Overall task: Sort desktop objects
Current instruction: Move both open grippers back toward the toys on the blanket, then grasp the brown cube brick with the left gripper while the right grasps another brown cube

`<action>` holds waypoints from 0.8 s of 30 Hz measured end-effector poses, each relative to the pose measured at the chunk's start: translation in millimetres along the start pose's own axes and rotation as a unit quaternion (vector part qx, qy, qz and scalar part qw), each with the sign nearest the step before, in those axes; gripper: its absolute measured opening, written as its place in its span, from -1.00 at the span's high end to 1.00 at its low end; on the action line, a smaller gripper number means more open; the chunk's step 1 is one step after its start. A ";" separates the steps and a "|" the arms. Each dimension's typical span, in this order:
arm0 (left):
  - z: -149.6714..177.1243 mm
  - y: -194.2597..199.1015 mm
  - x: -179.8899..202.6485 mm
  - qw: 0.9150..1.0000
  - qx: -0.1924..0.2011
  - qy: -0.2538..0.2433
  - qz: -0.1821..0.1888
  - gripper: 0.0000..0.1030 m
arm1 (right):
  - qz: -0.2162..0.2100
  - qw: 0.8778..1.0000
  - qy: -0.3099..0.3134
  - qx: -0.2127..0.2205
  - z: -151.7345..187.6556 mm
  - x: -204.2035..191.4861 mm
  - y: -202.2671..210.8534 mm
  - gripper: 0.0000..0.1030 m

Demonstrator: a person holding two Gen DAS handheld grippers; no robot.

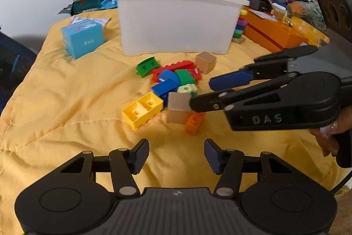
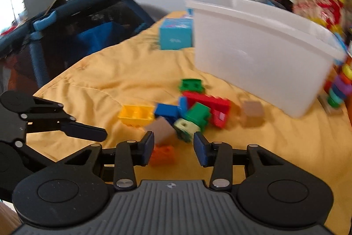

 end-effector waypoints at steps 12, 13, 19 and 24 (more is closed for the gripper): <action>-28.8 -3.1 -28.9 0.993 0.019 -0.113 -0.027 -0.11 | 0.029 0.999 0.018 -0.020 12.3 1.7 -0.2 0.27; -31.8 -5.3 -24.8 0.990 0.019 -0.140 -0.023 -0.04 | 0.037 0.999 0.009 -0.018 14.9 7.3 6.3 0.27; -30.6 -23.5 7.8 0.967 0.009 -0.255 -0.007 0.14 | 0.096 0.991 -0.085 -0.033 35.7 56.4 30.2 0.27; -31.0 -46.6 1.4 0.959 -0.017 -0.276 -0.057 0.29 | 0.109 0.987 -0.115 -0.037 52.8 69.6 42.0 0.26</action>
Point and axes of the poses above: each gripper's, at about its wrist camera, not at the fingertips, and y roughly against the way its jaws point, x to its right, z to its underside, the point moved 6 cm from there along -y, roughly the way its jaws point, and after that the axes turned 2 degrees about -y, right-handed, at the moved point
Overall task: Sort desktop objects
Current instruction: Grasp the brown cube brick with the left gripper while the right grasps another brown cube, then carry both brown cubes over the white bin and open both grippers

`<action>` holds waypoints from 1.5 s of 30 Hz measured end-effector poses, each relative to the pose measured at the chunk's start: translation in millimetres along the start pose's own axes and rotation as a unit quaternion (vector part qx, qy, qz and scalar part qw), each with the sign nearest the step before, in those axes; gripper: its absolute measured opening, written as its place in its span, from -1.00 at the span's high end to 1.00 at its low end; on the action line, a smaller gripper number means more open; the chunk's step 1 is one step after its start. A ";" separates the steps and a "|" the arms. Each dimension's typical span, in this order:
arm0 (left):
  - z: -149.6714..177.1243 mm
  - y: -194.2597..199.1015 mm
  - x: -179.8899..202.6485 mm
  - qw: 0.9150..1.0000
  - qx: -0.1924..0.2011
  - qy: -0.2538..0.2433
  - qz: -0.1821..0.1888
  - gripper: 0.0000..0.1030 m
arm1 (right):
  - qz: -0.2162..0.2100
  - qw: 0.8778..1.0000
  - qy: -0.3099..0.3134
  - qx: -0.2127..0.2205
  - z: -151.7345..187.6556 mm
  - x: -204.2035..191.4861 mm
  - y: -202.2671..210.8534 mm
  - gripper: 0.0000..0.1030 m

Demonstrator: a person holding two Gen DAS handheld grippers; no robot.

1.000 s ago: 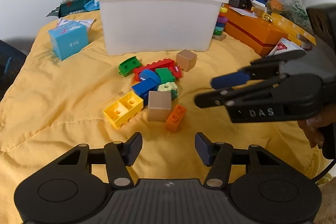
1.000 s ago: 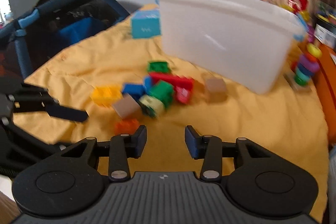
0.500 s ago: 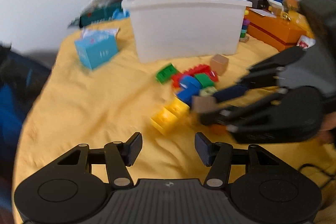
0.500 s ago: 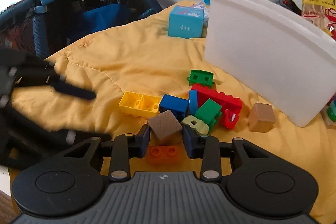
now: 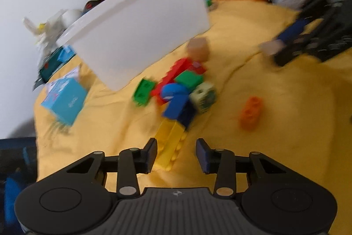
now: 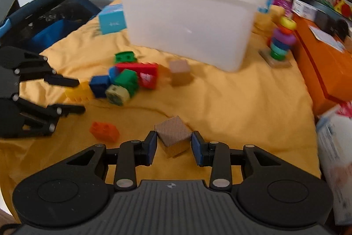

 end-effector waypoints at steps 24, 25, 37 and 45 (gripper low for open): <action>-107.2 -84.6 26.0 0.995 0.048 0.042 0.082 0.17 | -0.026 0.999 0.021 0.016 7.2 -1.7 -14.6 0.06; -106.4 -84.1 24.1 0.993 0.045 0.056 0.097 0.32 | -0.026 0.999 0.023 0.013 7.8 -2.2 -16.7 0.10; -96.5 21.0 3.9 0.977 0.123 0.127 0.118 0.32 | -0.034 0.999 0.014 0.021 3.0 11.5 4.9 0.18; -115.1 77.0 -56.0 0.969 0.181 0.161 0.058 0.32 | -0.028 0.994 0.030 0.106 -62.5 16.1 42.4 0.18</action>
Point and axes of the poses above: each gripper's, at about its wrist camera, not at the fingertips, and y roughly against the way its jaws point, x to its right, z to its underside, the point moved 6 cm from there along -y, roughly the way its jaws point, and after that the axes turned 2 degrees about -y, right-handed, at the moved point
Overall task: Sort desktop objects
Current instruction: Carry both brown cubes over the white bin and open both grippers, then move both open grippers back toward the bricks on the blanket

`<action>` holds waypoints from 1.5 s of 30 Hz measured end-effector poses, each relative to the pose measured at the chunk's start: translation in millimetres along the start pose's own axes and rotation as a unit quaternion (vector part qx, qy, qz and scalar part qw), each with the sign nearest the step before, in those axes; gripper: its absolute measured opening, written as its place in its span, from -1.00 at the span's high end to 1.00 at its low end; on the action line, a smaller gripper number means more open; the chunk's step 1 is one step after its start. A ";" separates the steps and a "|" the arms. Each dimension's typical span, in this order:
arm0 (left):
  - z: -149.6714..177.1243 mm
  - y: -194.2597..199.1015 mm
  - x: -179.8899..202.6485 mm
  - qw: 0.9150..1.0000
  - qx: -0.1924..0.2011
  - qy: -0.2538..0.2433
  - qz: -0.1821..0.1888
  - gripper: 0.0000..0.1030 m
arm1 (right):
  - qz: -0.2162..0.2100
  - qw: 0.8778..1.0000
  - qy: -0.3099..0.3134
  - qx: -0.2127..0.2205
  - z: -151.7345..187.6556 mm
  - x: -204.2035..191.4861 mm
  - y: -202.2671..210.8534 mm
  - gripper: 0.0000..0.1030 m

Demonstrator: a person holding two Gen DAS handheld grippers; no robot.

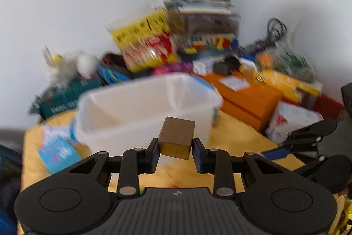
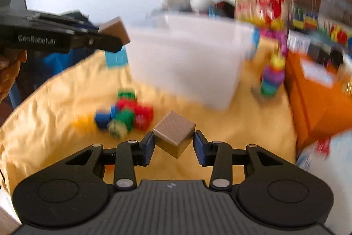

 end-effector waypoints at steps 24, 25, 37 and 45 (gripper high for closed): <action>-59.2 -112.3 -83.4 0.993 -0.028 0.001 -0.111 0.31 | 0.046 0.997 -0.035 0.046 -136.2 47.0 -101.0 0.17; -55.2 -117.2 -83.8 0.993 -0.037 -0.001 -0.112 0.31 | 0.048 0.997 -0.035 0.040 -134.0 47.1 -104.3 0.17; -62.4 -79.3 -67.8 0.994 0.003 0.004 -0.106 -0.03 | 0.045 0.997 -0.014 0.067 -130.8 40.2 -82.6 0.08; -31.8 -25.7 -34.2 0.997 0.023 0.028 -0.073 -0.22 | 0.023 0.996 0.013 0.090 -112.4 24.9 -41.1 0.00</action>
Point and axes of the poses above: each gripper's, at about its wrist camera, not at the fingertips, and y roughly against the way its jaws point, x to its right, z to its underside, the point moved 6 cm from there along -y, roughly the way its jaws point, and after that the axes turned 2 degrees about -y, right-handed, at the moved point
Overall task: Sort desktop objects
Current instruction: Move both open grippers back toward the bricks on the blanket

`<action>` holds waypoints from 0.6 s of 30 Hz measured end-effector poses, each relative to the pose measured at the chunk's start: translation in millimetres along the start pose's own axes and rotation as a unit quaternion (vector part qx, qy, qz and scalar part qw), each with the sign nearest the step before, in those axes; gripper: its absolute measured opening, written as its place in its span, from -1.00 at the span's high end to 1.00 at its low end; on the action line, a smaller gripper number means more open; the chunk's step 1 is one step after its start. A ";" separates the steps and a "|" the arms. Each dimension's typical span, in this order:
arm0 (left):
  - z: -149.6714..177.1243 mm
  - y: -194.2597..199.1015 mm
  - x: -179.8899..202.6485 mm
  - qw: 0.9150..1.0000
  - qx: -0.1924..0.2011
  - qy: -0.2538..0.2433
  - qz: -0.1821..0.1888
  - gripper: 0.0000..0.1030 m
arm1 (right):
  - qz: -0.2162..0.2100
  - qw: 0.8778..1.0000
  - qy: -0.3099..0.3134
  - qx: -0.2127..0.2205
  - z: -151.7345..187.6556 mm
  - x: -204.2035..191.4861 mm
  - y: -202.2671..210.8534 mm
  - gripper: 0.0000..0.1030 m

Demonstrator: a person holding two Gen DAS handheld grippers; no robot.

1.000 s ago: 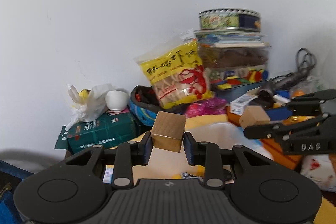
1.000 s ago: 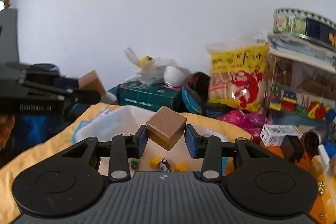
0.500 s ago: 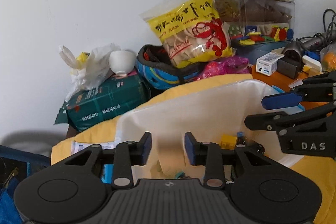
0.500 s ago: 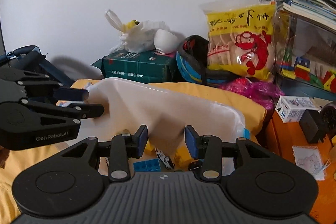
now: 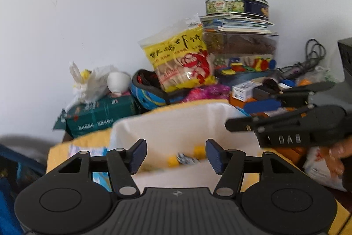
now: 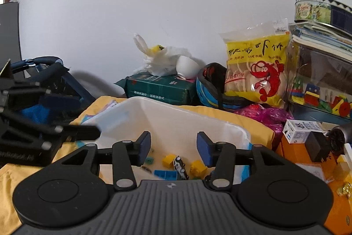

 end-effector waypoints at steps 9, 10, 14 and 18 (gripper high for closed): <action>94.9 27.9 32.1 0.995 -0.089 -0.036 -0.004 -0.28 | -0.015 0.998 0.056 -0.027 67.1 -42.0 34.3 -0.13; 104.8 30.3 32.8 0.995 -0.099 -0.032 -0.006 -0.28 | -0.022 0.998 0.053 -0.037 76.8 -45.5 36.2 -0.14; 139.4 37.8 28.2 0.990 -0.138 -0.004 -0.013 -0.28 | -0.042 0.994 0.041 -0.092 118.1 -53.6 35.2 -0.14; 164.7 42.8 29.4 0.986 -0.162 -0.023 -0.025 -0.28 | -0.063 0.987 0.035 -0.144 153.1 -60.5 35.1 -0.14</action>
Point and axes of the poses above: each gripper's, at about its wrist camera, not at the fingertips, and y roughly against the way its jaws point, x to its right, z to its underside, the point moved 6 cm from there along -y, roughly the way its jaws point, and after that the axes turned 2 degrees about -y, right-handed, at the moved point
